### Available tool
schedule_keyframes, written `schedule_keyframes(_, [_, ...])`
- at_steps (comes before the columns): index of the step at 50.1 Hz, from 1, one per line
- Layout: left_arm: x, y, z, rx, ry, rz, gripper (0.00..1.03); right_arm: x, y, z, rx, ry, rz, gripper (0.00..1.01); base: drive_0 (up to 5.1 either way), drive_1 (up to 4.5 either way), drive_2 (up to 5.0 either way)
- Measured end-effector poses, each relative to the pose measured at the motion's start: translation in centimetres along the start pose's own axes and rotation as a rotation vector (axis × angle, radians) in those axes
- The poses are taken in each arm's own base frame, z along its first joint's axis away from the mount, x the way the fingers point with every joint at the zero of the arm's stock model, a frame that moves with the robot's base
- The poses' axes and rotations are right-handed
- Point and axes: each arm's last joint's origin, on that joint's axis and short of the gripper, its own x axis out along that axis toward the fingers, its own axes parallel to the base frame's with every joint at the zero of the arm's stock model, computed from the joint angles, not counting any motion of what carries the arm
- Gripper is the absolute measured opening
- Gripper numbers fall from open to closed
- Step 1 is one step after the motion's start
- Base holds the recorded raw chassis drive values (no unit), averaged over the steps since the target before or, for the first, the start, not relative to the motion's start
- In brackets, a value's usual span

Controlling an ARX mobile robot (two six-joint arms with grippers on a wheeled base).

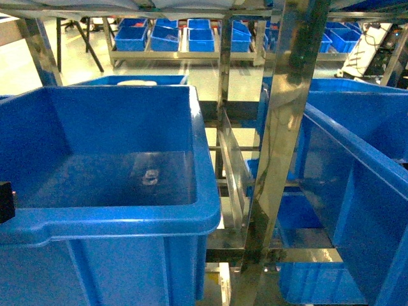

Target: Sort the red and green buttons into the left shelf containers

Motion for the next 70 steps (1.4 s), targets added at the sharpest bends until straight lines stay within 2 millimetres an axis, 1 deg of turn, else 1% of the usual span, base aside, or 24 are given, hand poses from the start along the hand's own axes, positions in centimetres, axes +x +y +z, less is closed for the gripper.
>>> schedule_keyframes(3, [0.0,0.0,0.0,0.0,0.0,0.0,0.37,0.0,-0.2,0.2,-0.008,0.012,0.01,0.28,0.0,0.0,0.0])
schedule_keyframes(8, [0.0,0.0,0.0,0.0,0.0,0.0,0.37,-0.2,-0.6,0.4,-0.003,0.003,0.011,0.39,0.0,0.0,0.0])
schedule_keyframes(9, [0.0,0.0,0.0,0.0,0.0,0.0,0.37,-0.3,-0.6,0.5,-0.004,-0.007,0.01,0.43,0.0,0.0,0.0])
schedule_keyframes(11, [0.0,0.0,0.0,0.0,0.0,0.0,0.37,-0.3,-0.7,0.6,-0.005,-0.019,0.006,0.47,0.0,0.0,0.0])
schedule_keyframes(16, [0.0,0.0,0.0,0.0,0.0,0.0,0.37,-0.7,-0.8,0.4,-0.007,-0.088,-0.012,0.65,0.0,0.0,0.0])
schedule_keyframes(17, [0.0,0.0,0.0,0.0,0.0,0.0,0.37,-0.7,-0.8,0.3,-0.008,-0.095,-0.013,0.67,0.0,0.0,0.0])
schedule_keyframes(21, [0.0,0.0,0.0,0.0,0.0,0.0,0.37,-1.5,-0.8,-0.2,-0.004,-0.149,-0.032,0.81,0.0,0.0,0.0])
schedule_keyframes(23, [0.0,0.0,0.0,0.0,0.0,0.0,0.37,-1.7,-0.8,-0.3,0.001,-0.172,-0.036,0.85,0.0,0.0,0.0])
schedule_keyframes(27, [0.0,0.0,0.0,0.0,0.0,0.0,0.37,-2.7,-0.8,-0.3,0.013,-0.238,-0.046,0.96,0.0,0.0,0.0])
schedule_keyframes(28, [0.0,0.0,0.0,0.0,0.0,0.0,0.37,-3.2,-0.7,-0.3,0.015,-0.265,-0.05,0.99,0.0,0.0,0.0])
schedule_keyframes(29, [0.0,0.0,0.0,0.0,0.0,0.0,0.37,-3.6,-0.8,-0.3,0.025,-0.293,-0.051,1.0,0.0,0.0,0.0])
schedule_keyframes(32, [0.0,0.0,0.0,0.0,0.0,0.0,0.37,-5.1,-0.7,-0.2,0.032,-0.368,-0.05,0.97,0.0,0.0,0.0])
schedule_keyframes(37, [0.0,0.0,0.0,0.0,0.0,0.0,0.37,-7.6,-1.0,-0.7,0.067,-0.471,-0.048,0.98,0.0,0.0,0.0])
schedule_keyframes(41, [0.0,0.0,0.0,0.0,0.0,0.0,0.37,-8.6,-0.7,-1.1,0.076,-0.519,-0.041,0.98,0.0,0.0,0.0])
schedule_keyframes(46, [0.0,0.0,0.0,0.0,0.0,0.0,0.37,-10.6,0.1,-2.5,0.077,-0.558,-0.004,0.98,0.0,0.0,0.0])
schedule_keyframes(51, [0.0,0.0,0.0,0.0,0.0,0.0,0.37,-13.2,1.1,-4.1,0.046,-0.639,0.026,0.98,0.0,0.0,0.0])
schedule_keyframes(52, [0.0,0.0,0.0,0.0,0.0,0.0,0.37,-13.5,1.2,-4.2,0.043,-0.648,0.027,0.98,0.0,0.0,0.0])
schedule_keyframes(53, [0.0,0.0,0.0,0.0,0.0,0.0,0.37,-14.3,1.5,-4.7,0.035,-0.677,0.027,0.98,0.0,0.0,0.0])
schedule_keyframes(57, [0.0,0.0,0.0,0.0,0.0,0.0,0.37,-16.3,2.4,-6.0,0.027,-0.726,0.039,0.98,0.0,0.0,0.0])
schedule_keyframes(66, [0.0,0.0,0.0,0.0,0.0,0.0,0.37,-17.9,2.9,-8.6,0.045,-0.718,0.031,0.98,0.0,0.0,0.0])
schedule_keyframes(70, [0.0,0.0,0.0,0.0,0.0,0.0,0.37,-18.9,3.1,-10.3,0.048,-0.713,0.037,0.98,0.0,0.0,0.0])
